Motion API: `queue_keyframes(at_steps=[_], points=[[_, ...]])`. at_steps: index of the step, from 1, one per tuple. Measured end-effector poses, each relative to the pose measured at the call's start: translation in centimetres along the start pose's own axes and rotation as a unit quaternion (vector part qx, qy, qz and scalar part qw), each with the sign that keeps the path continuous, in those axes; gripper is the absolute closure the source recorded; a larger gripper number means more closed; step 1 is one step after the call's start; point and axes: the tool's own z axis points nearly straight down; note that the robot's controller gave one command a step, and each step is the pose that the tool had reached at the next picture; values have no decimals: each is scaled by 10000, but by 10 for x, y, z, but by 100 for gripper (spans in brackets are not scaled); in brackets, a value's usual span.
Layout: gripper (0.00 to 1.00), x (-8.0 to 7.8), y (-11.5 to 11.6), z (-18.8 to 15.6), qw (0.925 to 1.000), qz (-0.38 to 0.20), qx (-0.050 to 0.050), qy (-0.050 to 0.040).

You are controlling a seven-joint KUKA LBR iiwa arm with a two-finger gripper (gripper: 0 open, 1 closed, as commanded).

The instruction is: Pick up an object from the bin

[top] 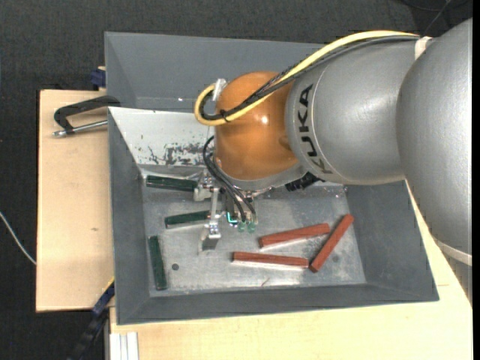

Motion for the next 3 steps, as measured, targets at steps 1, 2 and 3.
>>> queue_keyframes(at_steps=[1,2,3], points=[[0,-2,-1,-4,10000,10,-8,-40],[0,-31,3,65,9999,-114,-12,-65],[0,-33,2,73,9999,-92,-14,-59]])
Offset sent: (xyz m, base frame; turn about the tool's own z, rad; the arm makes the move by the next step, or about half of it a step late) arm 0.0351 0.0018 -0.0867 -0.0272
